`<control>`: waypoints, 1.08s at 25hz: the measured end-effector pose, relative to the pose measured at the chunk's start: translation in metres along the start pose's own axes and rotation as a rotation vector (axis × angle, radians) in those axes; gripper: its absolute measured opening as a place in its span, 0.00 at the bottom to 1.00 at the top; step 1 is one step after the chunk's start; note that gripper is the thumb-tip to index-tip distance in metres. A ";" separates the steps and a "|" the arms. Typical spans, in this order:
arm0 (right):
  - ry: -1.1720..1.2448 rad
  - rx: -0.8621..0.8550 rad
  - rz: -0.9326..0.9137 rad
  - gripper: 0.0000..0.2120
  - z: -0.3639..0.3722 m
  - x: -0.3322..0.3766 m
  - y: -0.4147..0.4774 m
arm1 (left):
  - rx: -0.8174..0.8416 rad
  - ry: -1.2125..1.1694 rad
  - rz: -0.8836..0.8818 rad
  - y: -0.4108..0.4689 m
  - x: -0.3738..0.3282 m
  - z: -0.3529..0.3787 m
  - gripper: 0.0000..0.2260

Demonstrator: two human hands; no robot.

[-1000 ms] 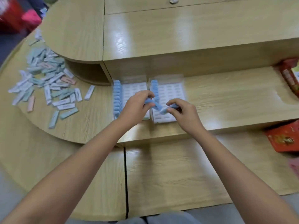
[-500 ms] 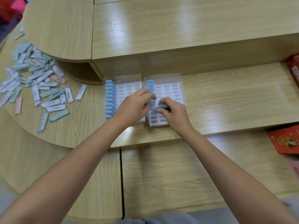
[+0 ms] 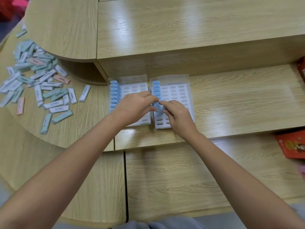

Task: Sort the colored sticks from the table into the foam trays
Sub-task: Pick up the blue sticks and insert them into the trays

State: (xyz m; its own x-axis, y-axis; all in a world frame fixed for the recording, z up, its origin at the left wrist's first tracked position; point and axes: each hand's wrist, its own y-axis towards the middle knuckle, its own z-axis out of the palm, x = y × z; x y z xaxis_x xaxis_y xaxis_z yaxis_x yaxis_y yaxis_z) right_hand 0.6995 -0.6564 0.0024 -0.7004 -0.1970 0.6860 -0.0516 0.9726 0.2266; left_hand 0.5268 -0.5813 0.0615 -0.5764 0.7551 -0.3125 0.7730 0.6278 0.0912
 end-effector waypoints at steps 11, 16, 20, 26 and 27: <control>0.071 -0.106 0.072 0.05 0.000 0.000 -0.005 | -0.033 0.015 -0.038 0.003 0.007 0.023 0.10; 0.079 -0.121 0.073 0.05 0.000 -0.002 -0.006 | -0.048 -0.011 -0.056 0.001 0.002 0.033 0.16; 0.088 -0.108 0.081 0.06 -0.001 -0.001 -0.005 | -0.090 -0.088 -0.083 0.003 -0.002 0.031 0.11; 0.091 -0.093 0.068 0.06 0.000 0.003 -0.003 | -0.124 -0.069 -0.028 0.001 -0.006 0.025 0.07; 0.095 -0.084 0.068 0.06 0.001 0.003 -0.002 | -0.119 -0.049 -0.004 0.002 -0.005 0.025 0.07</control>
State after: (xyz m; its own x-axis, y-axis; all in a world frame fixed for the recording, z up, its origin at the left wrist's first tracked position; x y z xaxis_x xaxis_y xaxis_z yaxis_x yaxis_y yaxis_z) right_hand 0.6963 -0.6590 0.0034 -0.6296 -0.1454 0.7632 0.0568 0.9711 0.2318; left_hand 0.5374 -0.5885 0.0393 -0.5634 0.7444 -0.3584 0.7321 0.6508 0.2010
